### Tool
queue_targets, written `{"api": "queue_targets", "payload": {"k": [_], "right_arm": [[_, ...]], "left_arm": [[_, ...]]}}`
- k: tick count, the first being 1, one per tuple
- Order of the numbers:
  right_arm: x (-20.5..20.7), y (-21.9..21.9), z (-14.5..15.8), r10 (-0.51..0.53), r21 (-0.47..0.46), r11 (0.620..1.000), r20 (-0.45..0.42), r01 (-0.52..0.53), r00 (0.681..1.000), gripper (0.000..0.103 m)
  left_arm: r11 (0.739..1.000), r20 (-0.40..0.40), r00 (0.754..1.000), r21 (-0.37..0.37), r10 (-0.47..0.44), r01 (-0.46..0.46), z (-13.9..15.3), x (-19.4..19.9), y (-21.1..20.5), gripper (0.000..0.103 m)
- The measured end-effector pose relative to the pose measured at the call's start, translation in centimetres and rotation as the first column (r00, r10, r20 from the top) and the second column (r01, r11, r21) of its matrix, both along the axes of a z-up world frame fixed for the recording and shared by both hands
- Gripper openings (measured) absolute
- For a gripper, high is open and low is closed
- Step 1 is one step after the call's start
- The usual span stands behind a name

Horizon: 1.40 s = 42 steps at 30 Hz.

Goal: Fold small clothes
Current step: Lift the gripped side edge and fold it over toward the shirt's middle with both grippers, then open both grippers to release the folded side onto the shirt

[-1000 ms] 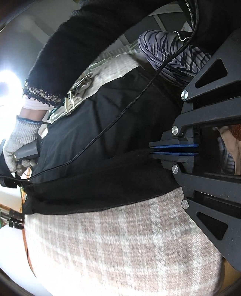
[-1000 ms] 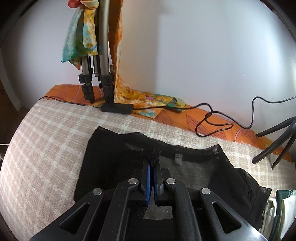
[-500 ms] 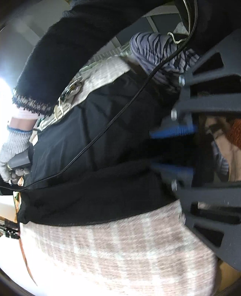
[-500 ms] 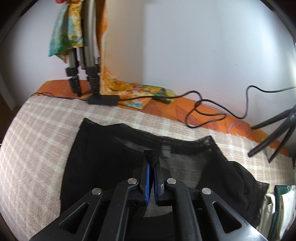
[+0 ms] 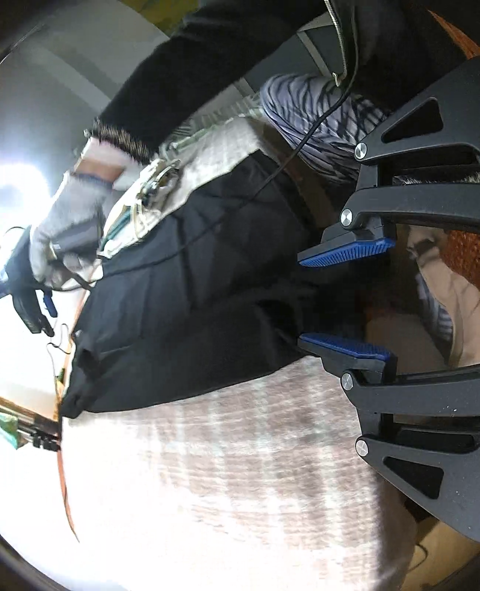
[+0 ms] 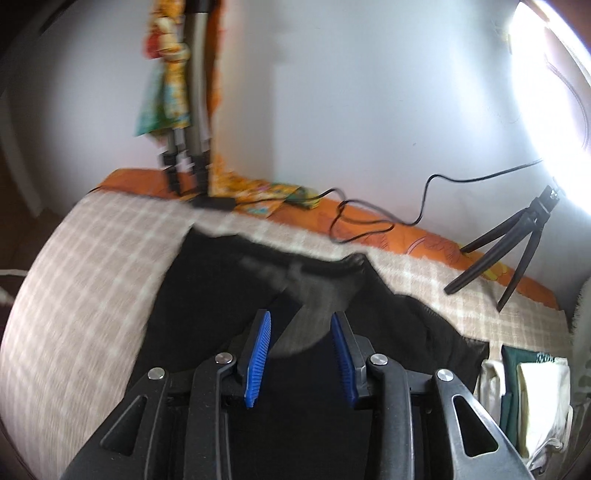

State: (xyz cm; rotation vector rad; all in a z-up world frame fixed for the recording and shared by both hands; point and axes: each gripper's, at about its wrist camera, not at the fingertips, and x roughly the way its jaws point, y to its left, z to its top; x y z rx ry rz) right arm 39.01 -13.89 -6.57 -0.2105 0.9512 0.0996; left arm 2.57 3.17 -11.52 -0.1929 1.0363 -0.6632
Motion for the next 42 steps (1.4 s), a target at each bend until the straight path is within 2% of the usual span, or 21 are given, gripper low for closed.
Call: {"api": "queue_targets", "payload": {"k": [6,10,13,14,15,16,19,20,21,22,23,25,29,33,35,36,37,38,39,40,42], "right_arm": [[-1.5,-0.6,-1.1,0.012,0.056,0.998,-0.053,-0.009,0.999,0.040],[-1.0,-1.1,-2.2,-0.008,0.132,0.991,-0.084,0.019,0.996,0.054],[-0.2,-1.2,-3.3,-0.021,0.163,0.986,-0.110,0.039,0.994,0.054],[0.2,-1.2,-3.9,-0.022,0.176,0.983,-0.121,0.044,0.992,0.054],[0.5,-1.2,-4.3,-0.025,0.181,0.982,-0.128,0.048,0.992,0.054],[0.8,-1.2,-4.7,-0.030,0.183,0.982,-0.134,0.054,0.990,0.054],[1.9,-0.7,-6.2,-0.041,0.185,0.980,-0.157,0.070,0.987,0.054],[2.1,-0.6,-6.4,-0.041,0.184,0.980,-0.163,0.072,0.986,0.052],[2.3,-0.4,-6.7,-0.041,0.182,0.981,-0.169,0.072,0.985,0.042],[2.5,-0.1,-7.0,-0.036,0.179,0.982,-0.175,0.067,0.984,0.027],[2.7,0.0,-7.2,-0.032,0.174,0.983,-0.181,0.064,0.983,0.022],[2.8,0.5,-7.3,-0.026,0.150,0.987,-0.178,0.053,0.984,0.002],[2.8,1.4,-6.0,-0.018,0.067,0.997,-0.114,0.026,0.993,0.000],[3.2,0.9,-4.9,-0.048,0.041,0.998,-0.071,0.051,0.996,0.000],[3.3,1.0,-4.7,-0.053,0.008,0.999,-0.055,0.053,0.997,0.000],[3.2,1.0,-4.7,-0.051,-0.003,0.999,-0.053,0.051,0.997,0.000],[3.2,0.9,-4.8,-0.051,-0.014,0.999,-0.052,0.050,0.997,0.000],[3.0,0.7,-4.8,-0.055,-0.019,0.998,-0.053,0.054,0.997,0.000],[2.8,0.3,-4.7,-0.061,-0.004,0.998,-0.061,0.061,0.996,0.005],[2.4,-0.2,-4.5,-0.070,0.030,0.997,-0.075,0.073,0.995,0.021],[1.0,-0.9,-3.9,-0.071,0.095,0.992,-0.081,0.078,0.994,0.033]], "left_arm": [[0.997,0.070,0.996,0.060,-0.055,0.051,0.0,-1.2,-2.3,0.036],[0.981,0.101,0.992,0.184,-0.073,0.053,-0.8,-0.9,-4.2,0.036],[0.974,0.134,0.987,0.219,-0.084,0.053,-1.0,-0.9,-4.9,0.035],[0.974,0.137,0.987,0.219,-0.085,0.053,-1.1,-0.8,-5.1,0.033],[0.977,0.142,0.987,0.205,-0.081,0.051,-1.1,-0.6,-5.1,0.022],[0.978,0.141,0.987,0.202,-0.080,0.050,-1.1,-0.6,-5.1,0.016],[0.981,0.142,0.987,0.190,-0.070,0.042,-1.4,-0.3,-4.8,0.009],[0.982,0.141,0.988,0.186,-0.070,0.043,-1.4,-0.2,-4.8,0.007],[0.982,0.142,0.987,0.185,-0.072,0.044,-1.4,-0.2,-4.8,0.006],[0.982,0.144,0.987,0.186,-0.073,0.046,-1.4,-0.2,-4.8,0.005],[0.984,0.141,0.987,0.175,-0.071,0.046,-1.4,-0.2,-4.6,0.005],[0.986,0.132,0.989,0.162,-0.069,0.048,-1.3,-0.1,-4.6,0.005],[0.989,0.127,0.989,0.133,-0.079,0.062,-1.1,-0.1,-5.1,0.005],[0.991,0.094,0.990,0.084,-0.108,0.100,-1.6,0.0,-5.8,0.005],[0.989,0.101,0.987,0.091,-0.122,0.112,-1.6,-0.1,-6.2,0.010],[0.988,0.102,0.985,0.090,-0.136,0.127,-1.5,-0.2,-6.3,0.019],[0.986,0.099,0.984,0.090,-0.149,0.140,-1.3,-0.3,-6.5,0.033],[0.983,0.096,0.982,0.099,-0.162,0.153,-1.0,-0.5,-6.7,0.040],[0.982,0.099,0.982,0.114,-0.163,0.151,-0.7,-0.8,-6.7,0.051],[0.982,0.103,0.982,0.120,-0.159,0.146,-0.4,-0.9,-6.5,0.052],[0.987,0.127,0.982,0.099,-0.139,0.127,0.3,-1.5,-5.2,0.052]]}}
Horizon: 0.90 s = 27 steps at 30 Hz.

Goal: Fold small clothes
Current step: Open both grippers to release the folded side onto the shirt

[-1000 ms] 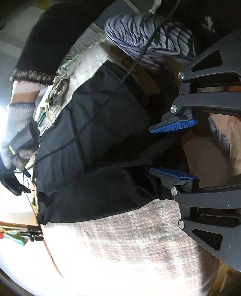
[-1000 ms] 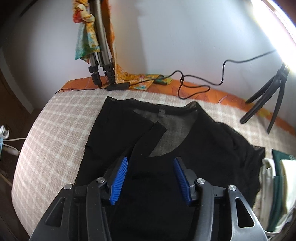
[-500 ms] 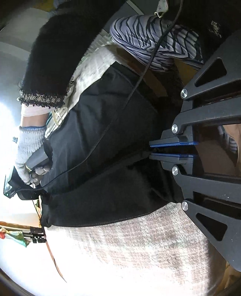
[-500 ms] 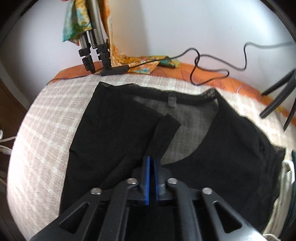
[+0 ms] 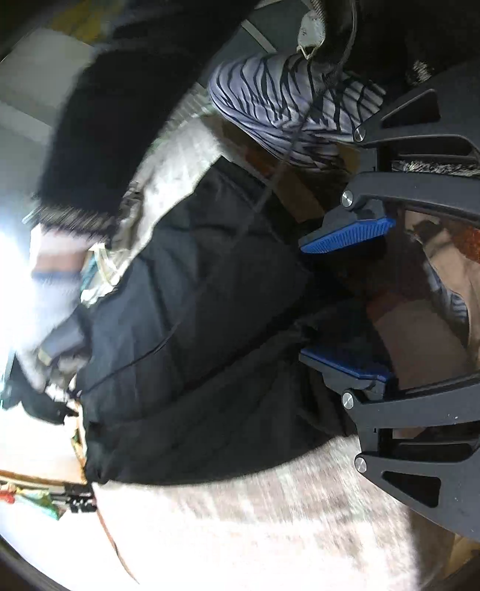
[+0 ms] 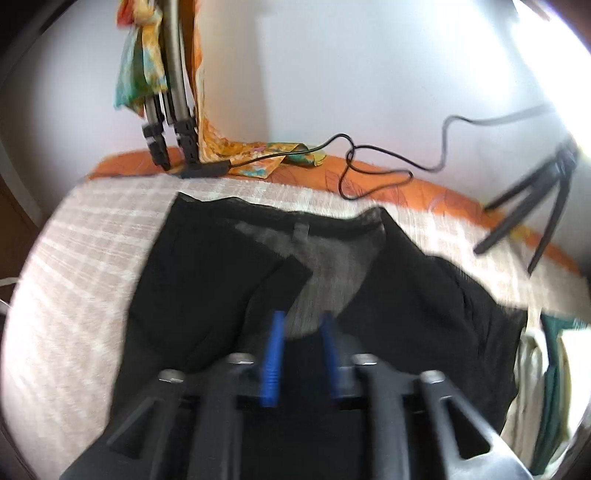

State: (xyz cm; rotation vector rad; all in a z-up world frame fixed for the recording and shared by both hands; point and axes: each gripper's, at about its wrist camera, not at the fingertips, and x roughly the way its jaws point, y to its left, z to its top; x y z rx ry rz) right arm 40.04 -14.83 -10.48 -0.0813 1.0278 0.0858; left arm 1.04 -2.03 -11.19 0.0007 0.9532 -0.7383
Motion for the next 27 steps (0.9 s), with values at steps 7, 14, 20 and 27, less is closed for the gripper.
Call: {"api": "queue_targets", "payload": {"k": [7,14,20,27], "right_arm": [[-6.4,-0.2,0.0,0.130,0.166,0.979,-0.066,-0.117,0.989,0.034],[-9.2,2.9,-3.0,0.217,0.182,0.965,-0.144,-0.189,0.966,0.034],[-11.4,3.6,-3.0,0.237,0.161,0.963,-0.142,-0.214,0.961,0.032],[-13.9,3.7,-3.0,0.272,0.145,0.957,-0.146,-0.251,0.951,0.032]], "left_arm": [[0.990,-0.009,0.990,-0.030,0.138,-0.138,0.2,0.1,4.8,0.052],[0.989,0.035,0.990,0.044,0.138,-0.139,-0.5,-0.8,4.0,0.052],[0.988,0.025,0.990,0.064,0.138,-0.139,-1.3,-0.5,4.7,0.052],[0.991,-0.038,0.990,-0.014,0.134,-0.135,-1.5,0.0,4.7,0.007]]}}
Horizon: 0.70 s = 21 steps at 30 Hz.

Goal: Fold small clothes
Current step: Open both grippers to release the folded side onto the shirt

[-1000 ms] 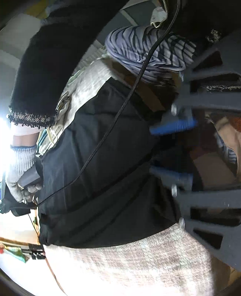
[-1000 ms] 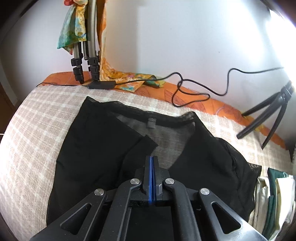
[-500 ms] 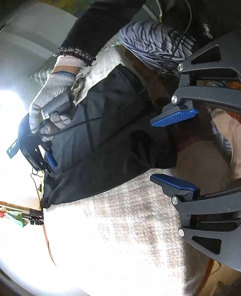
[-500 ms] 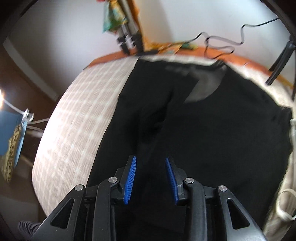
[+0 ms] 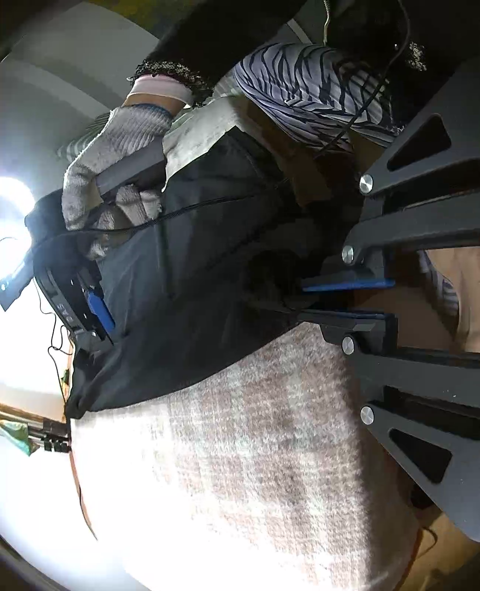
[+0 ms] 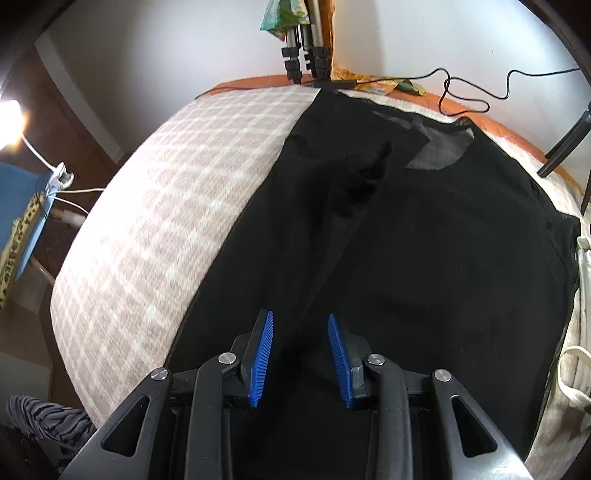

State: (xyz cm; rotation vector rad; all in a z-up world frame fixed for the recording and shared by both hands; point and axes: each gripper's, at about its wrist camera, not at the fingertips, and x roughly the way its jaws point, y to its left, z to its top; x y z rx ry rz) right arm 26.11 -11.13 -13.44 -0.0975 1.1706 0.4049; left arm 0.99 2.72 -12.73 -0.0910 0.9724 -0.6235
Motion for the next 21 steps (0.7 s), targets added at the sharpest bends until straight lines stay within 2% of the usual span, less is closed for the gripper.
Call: {"api": "queue_targets", "payload": {"k": [2,3,7,8,10,12,14,15,16,19,21], "right_arm": [[-0.3,0.2,-0.6,-0.002,-0.018,1.000,-0.003,0.002,1.000,0.026],[-0.3,0.3,-0.8,0.004,-0.028,1.000,-0.005,-0.004,1.000,0.019],[-0.5,0.8,-1.1,0.035,-0.105,0.994,0.024,-0.032,0.999,0.011],[-0.5,0.8,-1.0,0.035,-0.111,0.993,0.025,-0.032,0.999,0.011],[-0.6,0.3,-0.4,0.037,-0.086,0.996,0.016,-0.035,0.999,0.011],[-0.4,-0.6,0.3,0.025,-0.062,0.998,0.027,-0.024,0.999,0.017],[0.0,-1.7,0.9,-0.012,-0.025,1.000,0.033,0.013,0.999,0.023],[0.6,-2.3,1.0,-0.034,0.005,0.999,0.025,0.034,0.999,0.027],[1.0,-2.8,1.1,-0.049,0.032,0.998,0.014,0.048,0.999,0.028],[1.7,-3.6,1.2,-0.084,0.069,0.994,-0.001,0.083,0.996,0.029],[1.7,-3.8,1.5,-0.091,0.085,0.992,0.009,0.090,0.996,0.030]], "left_arm": [[1.000,0.019,1.000,0.001,-0.023,0.023,0.5,-0.8,-0.5,0.007],[0.999,0.037,0.999,0.028,-0.037,0.036,0.7,-1.5,-1.0,0.006],[0.992,0.024,0.999,0.119,-0.047,0.043,-0.1,-2.4,-1.3,0.006],[0.991,0.023,0.999,0.129,-0.043,0.039,-0.2,-2.6,-1.1,0.006],[0.987,0.070,0.997,0.161,-0.019,0.007,0.3,-3.0,-0.8,0.007],[0.991,0.125,0.992,0.137,-0.012,-0.005,1.5,-3.5,-0.5,0.008],[0.991,0.197,0.980,0.131,-0.022,-0.004,2.8,-3.9,-1.0,0.023],[0.991,0.217,0.975,0.136,-0.037,0.007,3.1,-3.8,-1.4,0.040],[0.989,0.243,0.968,0.147,-0.063,0.028,3.4,-3.8,-2.2,0.049],[0.982,0.244,0.962,0.166,-0.125,0.086,3.2,-3.8,-4.1,0.049],[0.970,0.210,0.961,0.203,-0.179,0.137,2.2,-3.2,-5.7,0.049]]}}
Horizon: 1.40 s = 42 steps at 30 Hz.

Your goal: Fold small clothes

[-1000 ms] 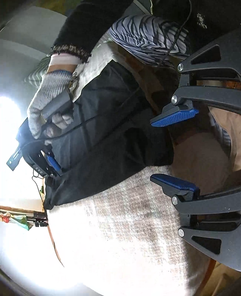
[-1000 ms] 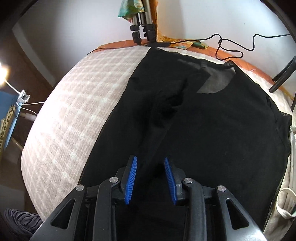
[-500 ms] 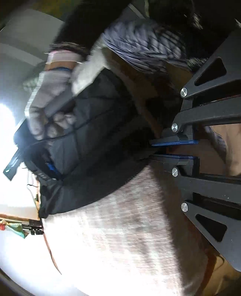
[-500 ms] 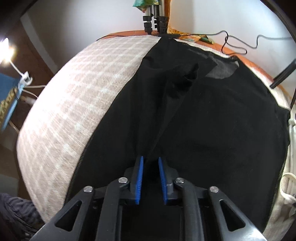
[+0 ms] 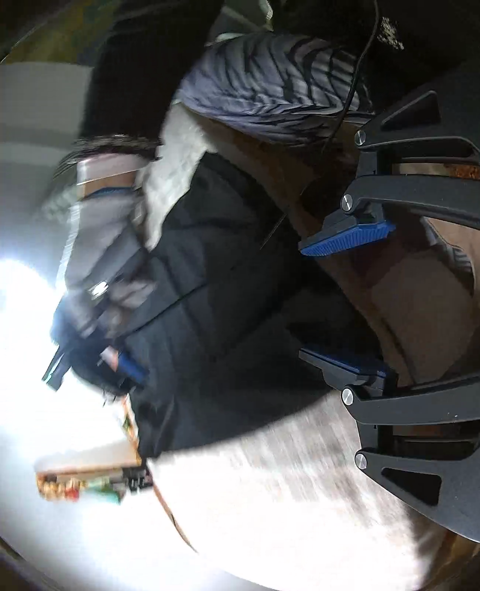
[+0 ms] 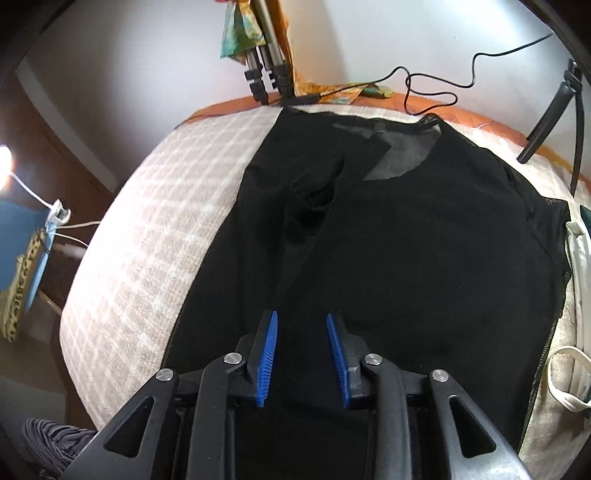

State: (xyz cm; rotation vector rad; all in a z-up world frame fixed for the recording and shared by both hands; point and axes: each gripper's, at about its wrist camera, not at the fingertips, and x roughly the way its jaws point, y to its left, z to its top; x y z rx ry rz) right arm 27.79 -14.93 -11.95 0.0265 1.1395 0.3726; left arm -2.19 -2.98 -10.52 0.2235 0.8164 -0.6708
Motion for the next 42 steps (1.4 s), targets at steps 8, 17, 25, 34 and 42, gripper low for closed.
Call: {"api": "queue_targets", "payload": {"k": [8,17,25,34,42], "right_arm": [[-3.2,-3.5,2.7,-0.039,0.078,0.996,0.066,0.034,0.997,0.033],[-7.8,-12.0,8.0,-0.152,0.111,0.985,0.217,0.130,0.964,0.045],[-9.9,-19.5,10.1,-0.281,0.188,0.954,0.284,0.234,0.917,0.058],[-10.6,-26.3,10.0,-0.360,0.269,0.919,0.270,0.289,0.893,0.059],[-10.5,-29.9,9.6,-0.400,0.331,0.891,0.247,0.312,0.882,0.059]], "left_arm": [[0.999,-0.106,0.993,-0.004,-0.042,0.042,-2.0,1.3,-2.4,0.049],[0.998,0.010,0.999,-0.043,-0.052,0.052,0.7,0.6,-3.4,0.049],[0.994,0.003,0.998,-0.083,-0.069,0.069,1.5,2.9,-7.1,0.048],[0.967,0.008,0.971,-0.081,-0.241,0.241,0.2,2.6,-17.3,0.049],[0.950,0.028,0.949,-0.002,-0.313,0.313,-1.7,2.4,-22.7,0.049]]}}
